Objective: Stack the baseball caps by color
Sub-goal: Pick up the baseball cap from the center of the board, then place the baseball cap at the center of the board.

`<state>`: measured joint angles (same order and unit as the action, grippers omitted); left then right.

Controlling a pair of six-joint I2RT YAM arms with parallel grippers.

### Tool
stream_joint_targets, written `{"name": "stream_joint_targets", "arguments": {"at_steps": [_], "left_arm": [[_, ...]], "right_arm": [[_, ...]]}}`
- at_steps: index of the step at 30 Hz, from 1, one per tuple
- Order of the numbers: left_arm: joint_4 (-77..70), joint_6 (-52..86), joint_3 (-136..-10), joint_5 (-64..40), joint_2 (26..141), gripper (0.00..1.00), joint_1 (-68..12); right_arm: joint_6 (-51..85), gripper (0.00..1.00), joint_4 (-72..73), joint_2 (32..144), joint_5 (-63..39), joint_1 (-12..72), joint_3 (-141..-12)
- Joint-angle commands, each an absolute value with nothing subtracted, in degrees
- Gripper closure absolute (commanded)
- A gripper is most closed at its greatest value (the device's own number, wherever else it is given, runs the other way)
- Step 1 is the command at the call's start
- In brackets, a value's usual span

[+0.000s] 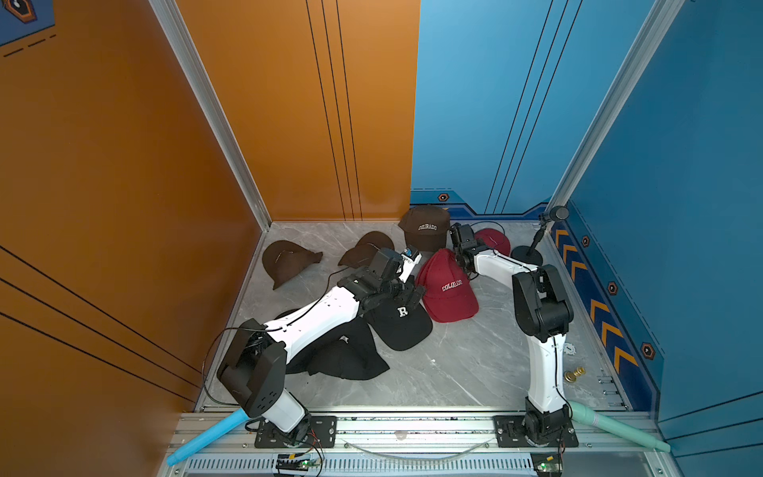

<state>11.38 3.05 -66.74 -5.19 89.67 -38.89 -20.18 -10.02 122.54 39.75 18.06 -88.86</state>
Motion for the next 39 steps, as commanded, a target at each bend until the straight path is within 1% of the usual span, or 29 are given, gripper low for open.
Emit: {"name": "stream_joint_targets", "arguments": {"at_steps": [1,5,8,14,17,18,22,24,32,35,39], "left_arm": [[11.4,3.33,-66.01,-6.21,87.9,0.02,-39.72],[9.02,3.21,-65.38,-5.74,87.03,0.02,-40.67],[8.37,3.07,-64.43,-5.29,85.47,0.02,-41.39],[6.57,3.01,-61.79,-5.01,81.73,0.02,-42.6],[5.68,3.22,-60.4,-5.18,80.16,0.02,-43.14],[5.38,3.27,-59.93,-5.32,79.79,0.03,-43.31],[4.34,3.62,-59.41,-6.15,79.17,0.02,-44.06],[4.0,3.66,-57.7,-6.62,79.13,0.02,-44.45],[3.6,3.43,-55.74,-8.3,78.09,0.02,-44.91],[3.6,3.32,-55.36,-8.78,78.06,0.02,-44.91],[3.43,3.55,-54.72,-8.96,78.0,0.02,-45.08]], "right_arm": [[-20.35,1.0,-11.51,114.69,43.58,18.91,-87.73],[-20.3,1.0,-13.77,108.09,47.96,20.82,-85.54],[-19.47,1.0,-18.42,102.89,52.85,22.74,-84.99],[-10.57,1.0,-37.35,93.14,63.55,27.49,-85.19],[-2.56,1.0,-49.01,88.78,67.87,30.37,-85.26],[1.75,1.0,-55.21,87.89,68.52,30.98,-86.1],[22.75,1.0,-76.33,88.14,66.65,31.36,-89.96],[28.65,1.0,-78.3,87.74,66.32,31.42,-87.98],[48.19,1.0,-76.74,87.44,68.71,32.69,-77.59],[53.38,1.0,-76.4,90.22,68.93,34.03,-75.24],[57.82,1.0,-76.41,97.05,69.07,36.22,-73.87]]}}
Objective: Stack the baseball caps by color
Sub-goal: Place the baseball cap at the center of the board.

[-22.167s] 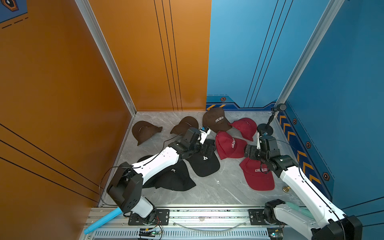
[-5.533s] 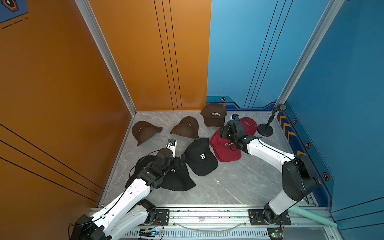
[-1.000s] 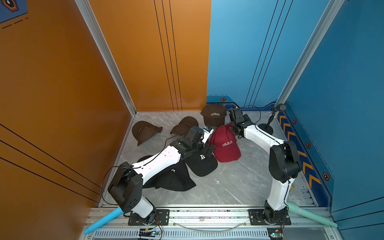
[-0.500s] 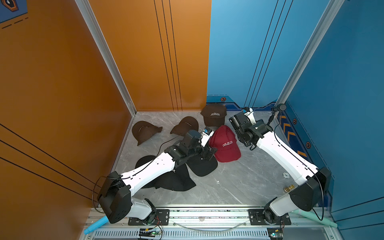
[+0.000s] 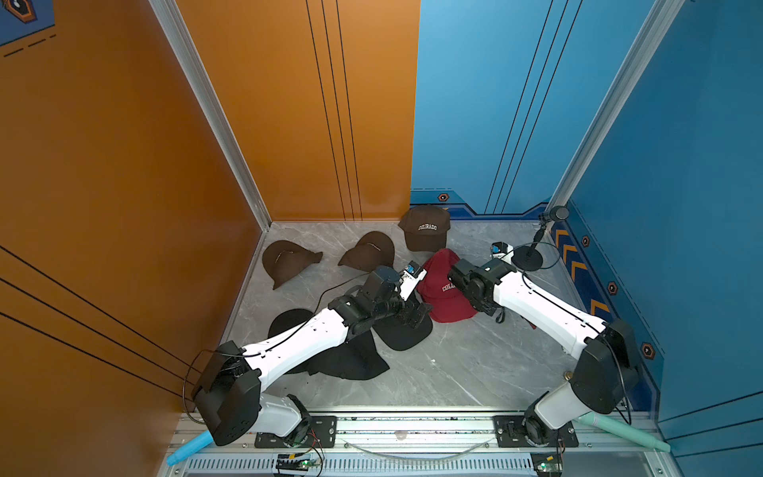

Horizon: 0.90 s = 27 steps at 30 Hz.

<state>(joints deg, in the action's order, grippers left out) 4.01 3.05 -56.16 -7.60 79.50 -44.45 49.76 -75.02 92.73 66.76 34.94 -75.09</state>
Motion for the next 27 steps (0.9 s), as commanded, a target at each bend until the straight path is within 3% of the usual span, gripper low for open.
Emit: {"name": "stream_joint_targets", "arguments": {"at_steps": [1,8,16,18,22,27], "left_arm": [[3.38,3.66,-54.48,-8.95,77.94,0.02,-45.09],[4.0,3.79,-53.58,-8.26,77.3,0.02,-45.23],[4.22,3.77,-54.09,-8.21,78.63,0.02,-45.3],[4.39,3.73,-54.29,-8.22,78.9,0.02,-45.22],[5.04,3.44,-54.61,-7.96,79.27,0.02,-45.26],[6.95,3.24,-56.12,-7.76,79.37,0.02,-45.26]], "right_arm": [[58.53,1.0,-76.39,98.57,68.92,36.54,-73.99],[61.44,1.0,-74.76,105.76,67.75,39.01,-74.8],[48.07,0.99,-56.4,101.6,56.94,38.52,-67.79],[45.71,0.88,-53.31,100.64,53.89,37.94,-66.06],[42.15,0.43,-48.54,97.47,49.13,37.64,-63.43],[35.84,0.0,-44.43,90.14,41.26,37.53,-61.41]]}}
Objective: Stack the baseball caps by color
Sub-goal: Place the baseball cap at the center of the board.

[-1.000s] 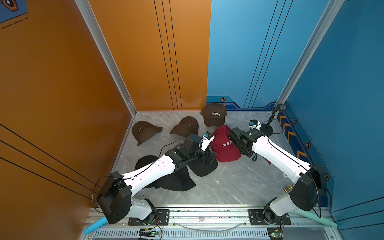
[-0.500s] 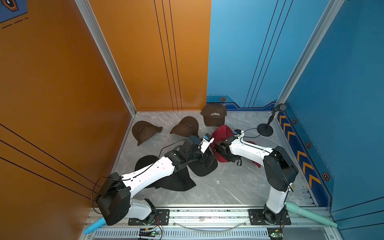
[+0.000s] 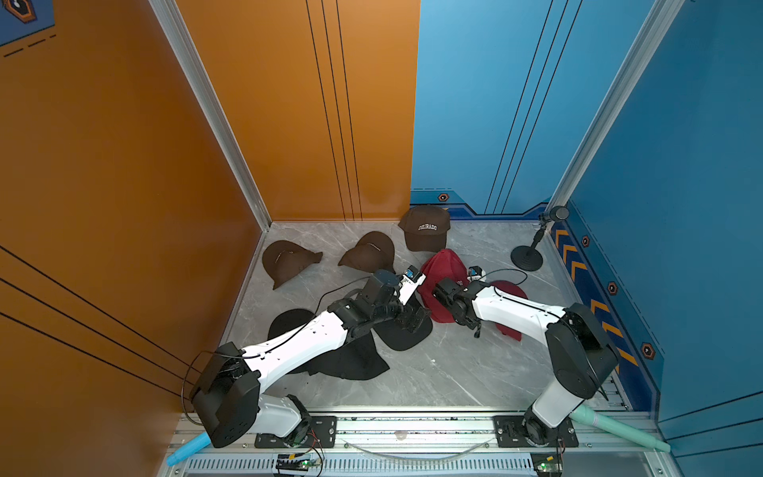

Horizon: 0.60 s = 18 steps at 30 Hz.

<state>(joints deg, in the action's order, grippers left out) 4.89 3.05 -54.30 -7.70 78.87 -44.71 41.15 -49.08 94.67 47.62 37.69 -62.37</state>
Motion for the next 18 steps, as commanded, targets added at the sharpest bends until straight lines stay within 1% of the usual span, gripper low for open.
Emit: {"name": "stream_joint_targets", "arguments": {"at_steps": [1,6,9,12,14,18], "left_arm": [[7.35,3.21,-56.58,-7.74,79.15,0.02,-45.26],[9.47,3.95,-58.62,-7.75,78.05,0.02,-45.54],[9.41,6.53,-61.74,-9.11,78.96,0.02,-47.22],[8.61,9.41,-64.88,-9.66,83.68,0.02,-52.08],[5.78,13.47,-67.04,-11.22,88.63,0.02,-55.22],[-4.19,26.54,-69.44,-16.5,97.78,0.02,-56.98]], "right_arm": [[34.15,0.0,-43.82,87.93,38.56,37.55,-60.99],[25.97,0.0,-42.93,74.89,24.2,36.86,-59.25],[24.96,0.0,-44.76,65.1,19.0,34.36,-58.48],[24.92,0.0,-46.72,55.86,14.05,27.27,-57.99],[24.32,0.0,-46.72,50.35,8.39,19.68,-57.58],[23.38,0.0,-46.39,46.76,-0.99,6.09,-58.07]]}}
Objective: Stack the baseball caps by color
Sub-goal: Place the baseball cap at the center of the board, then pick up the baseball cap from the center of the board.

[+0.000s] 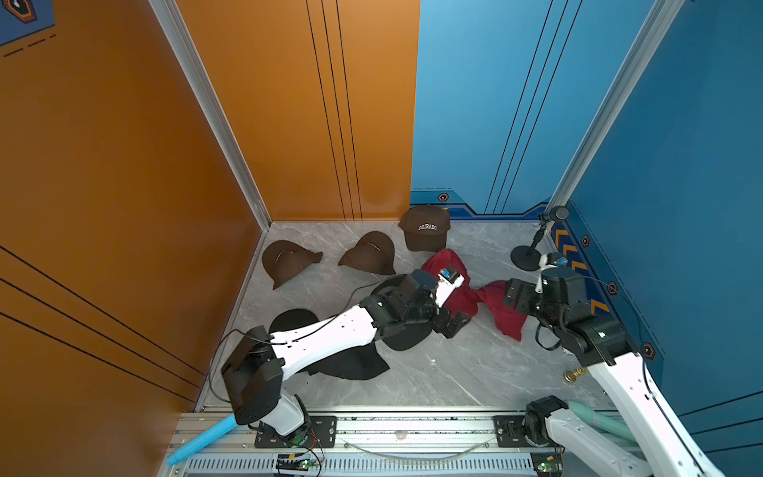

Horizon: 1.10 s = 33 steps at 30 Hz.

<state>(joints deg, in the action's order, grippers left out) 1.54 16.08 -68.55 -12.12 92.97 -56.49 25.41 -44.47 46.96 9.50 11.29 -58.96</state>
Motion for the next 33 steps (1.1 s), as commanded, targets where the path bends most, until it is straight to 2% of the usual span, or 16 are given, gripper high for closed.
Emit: {"name": "stream_joint_targets", "arguments": {"at_steps": [1,4,8,13,22,30,33], "left_arm": [[-6.22,29.14,-70.22,-16.68,99.73,0.02,-57.24],[-8.96,33.66,-73.49,-15.74,104.56,0.03,-57.79],[-12.65,37.76,-78.53,-15.79,110.85,0.02,-58.2],[-19.41,43.55,-84.1,-18.27,118.35,0.02,-58.27],[-19.29,46.75,-94.19,-18.53,128.52,0.0,-58.32],[-16.45,46.06,-99.93,-17.58,132.78,0.12,-57.57],[-14.44,45.11,-102.26,-17.22,133.7,0.27,-57.44]], "right_arm": [[23.38,0.0,-45.93,46.91,-3.87,2.81,-58.3],[23.55,0.0,-43.96,47.83,-10.22,-3.62,-58.2],[23.56,0.0,-41.55,48.9,-14.35,-7.56,-57.93],[22.53,0.0,-40.6,50.21,-15.74,-9.0,-58.36],[21.53,0.0,-39.66,51.67,-16.54,-10.02,-58.11],[21.7,0.0,-38.82,52.2,-16.88,-10.11,-57.91],[21.79,0.0,-38.57,52.12,-16.89,-10.11,-57.61]]}}
